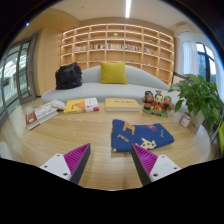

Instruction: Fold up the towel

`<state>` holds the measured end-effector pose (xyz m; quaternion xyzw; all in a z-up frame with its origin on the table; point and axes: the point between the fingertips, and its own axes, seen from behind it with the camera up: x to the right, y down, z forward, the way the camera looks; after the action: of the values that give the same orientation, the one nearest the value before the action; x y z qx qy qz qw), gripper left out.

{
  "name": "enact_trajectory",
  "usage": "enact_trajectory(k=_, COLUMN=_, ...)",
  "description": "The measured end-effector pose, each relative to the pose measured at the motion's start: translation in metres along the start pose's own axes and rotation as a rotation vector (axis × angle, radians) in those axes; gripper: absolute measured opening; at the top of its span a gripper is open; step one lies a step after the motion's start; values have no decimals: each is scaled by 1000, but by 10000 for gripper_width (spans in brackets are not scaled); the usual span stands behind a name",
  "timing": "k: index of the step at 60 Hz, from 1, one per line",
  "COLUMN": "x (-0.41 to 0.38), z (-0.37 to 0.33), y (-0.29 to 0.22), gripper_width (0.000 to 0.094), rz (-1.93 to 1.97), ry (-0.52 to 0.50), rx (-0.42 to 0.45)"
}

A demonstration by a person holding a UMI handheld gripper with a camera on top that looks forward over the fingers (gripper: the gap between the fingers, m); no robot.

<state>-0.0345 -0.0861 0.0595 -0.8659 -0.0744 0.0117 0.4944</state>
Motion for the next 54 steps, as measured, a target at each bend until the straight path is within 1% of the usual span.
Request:
enact_trajectory(k=7, x=-3, z=61, y=-3, gripper_width=842, rz=-20, ry=-19, rx=-28)
enact_trajectory(k=16, x=11, z=111, y=-2, gripper_width=837, rz=-34, ry=1, rx=-57)
enact_trajectory(k=19, x=13, z=121, y=3, gripper_width=793, rz=-30, ry=5, rx=-80)
enact_trajectory(k=22, x=15, z=129, y=10, gripper_width=693, rz=-22, ry=5, rx=-110)
enact_trajectory(k=24, x=17, z=131, y=6, gripper_width=630, rz=-20, ry=-8, rx=-92)
enact_trajectory(k=27, x=17, z=132, y=6, gripper_width=528, rz=-37, ry=-7, rx=-93)
enact_trajectory(k=28, x=16, z=133, y=7, gripper_width=475, rz=-42, ry=-10, rx=-94)
enact_trajectory(k=30, x=16, z=134, y=6, gripper_width=329, rz=-58, ry=-9, rx=-91)
enact_trajectory(k=33, x=22, z=137, y=5, gripper_width=127, rz=-102, ry=25, rx=-83)
enact_trajectory(k=34, x=26, z=138, y=5, gripper_width=81, rz=-118, ry=40, rx=-81)
enact_trajectory(k=35, x=27, z=138, y=5, gripper_width=62, rz=-131, ry=50, rx=-78)
enact_trajectory(k=38, x=27, z=135, y=5, gripper_width=44, rz=-158, ry=63, rx=-85)
enact_trajectory(k=43, x=19, z=133, y=4, gripper_width=38, rz=-135, ry=39, rx=-96)
enact_trajectory(k=48, x=-11, z=116, y=1, gripper_width=37, rz=-48, ry=-63, rx=-100)
enact_trajectory(k=54, x=-58, z=84, y=-22, gripper_width=37, rz=109, ry=-233, rx=-75)
